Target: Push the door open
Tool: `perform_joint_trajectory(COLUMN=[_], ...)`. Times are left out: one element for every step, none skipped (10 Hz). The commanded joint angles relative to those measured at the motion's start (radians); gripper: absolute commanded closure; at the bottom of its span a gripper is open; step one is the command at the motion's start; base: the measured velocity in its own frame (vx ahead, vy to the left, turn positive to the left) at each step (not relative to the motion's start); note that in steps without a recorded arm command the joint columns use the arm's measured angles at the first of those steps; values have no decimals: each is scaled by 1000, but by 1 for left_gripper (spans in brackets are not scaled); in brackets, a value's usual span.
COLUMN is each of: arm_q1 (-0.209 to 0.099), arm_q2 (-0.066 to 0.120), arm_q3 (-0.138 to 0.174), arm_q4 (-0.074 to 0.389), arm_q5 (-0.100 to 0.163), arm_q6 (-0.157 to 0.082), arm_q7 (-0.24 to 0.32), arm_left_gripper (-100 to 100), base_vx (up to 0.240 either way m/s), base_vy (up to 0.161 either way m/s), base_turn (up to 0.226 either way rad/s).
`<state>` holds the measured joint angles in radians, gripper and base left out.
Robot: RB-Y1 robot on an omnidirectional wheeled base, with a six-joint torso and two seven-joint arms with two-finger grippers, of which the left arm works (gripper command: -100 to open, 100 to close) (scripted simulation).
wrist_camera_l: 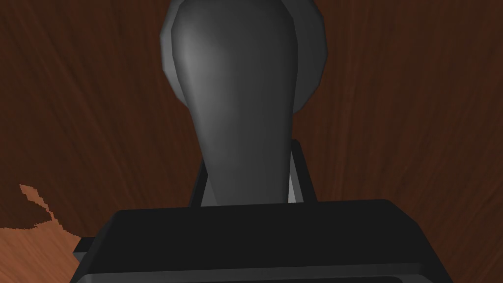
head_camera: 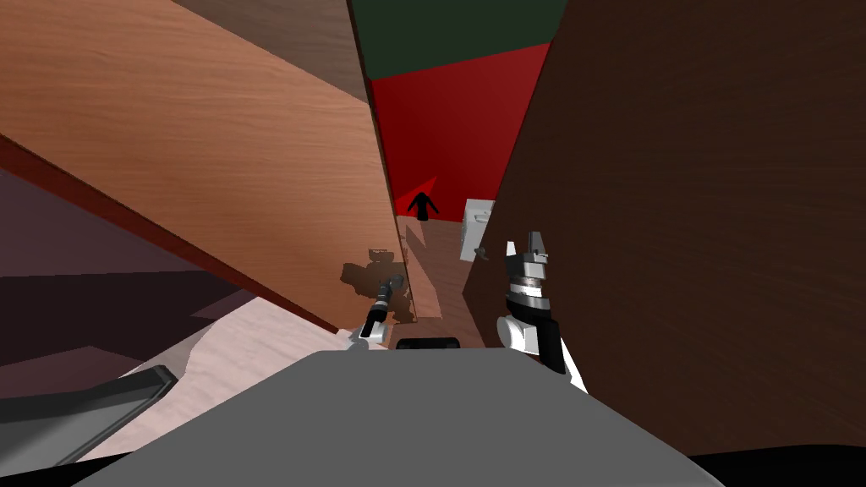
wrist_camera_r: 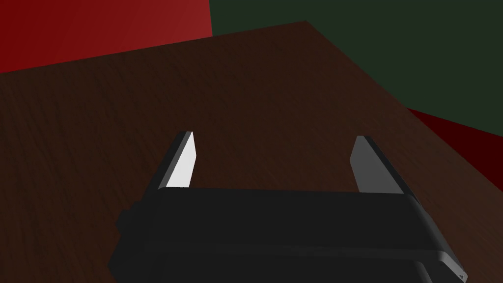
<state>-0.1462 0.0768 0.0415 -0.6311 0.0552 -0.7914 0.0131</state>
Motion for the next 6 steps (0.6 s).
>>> perform_joint_trajectory(arm_q1=[-10, -11, -12, -12, -13, -14], arm_q2=[7, 4, 1, 1, -4, -8], arm_q3=[30, 42, 53, 53, 69, 79], arm_q4=[4, 5, 7, 7, 8, 10], arm_q5=[14, 20, 25, 25, 33, 38], arm_q6=[-5, -4, -4, -4, -3, -3], arm_q7=[-14, -20, -27, -27, -35, -41], arm_left_gripper=[100, 100, 100, 100, 100, 100], base_vx=[185, 189, 192, 119, 127, 180], base_vy=[-127, -96, -84, -63, -60, -99], base_turn=[91, 118, 69, 20, 48, 95])
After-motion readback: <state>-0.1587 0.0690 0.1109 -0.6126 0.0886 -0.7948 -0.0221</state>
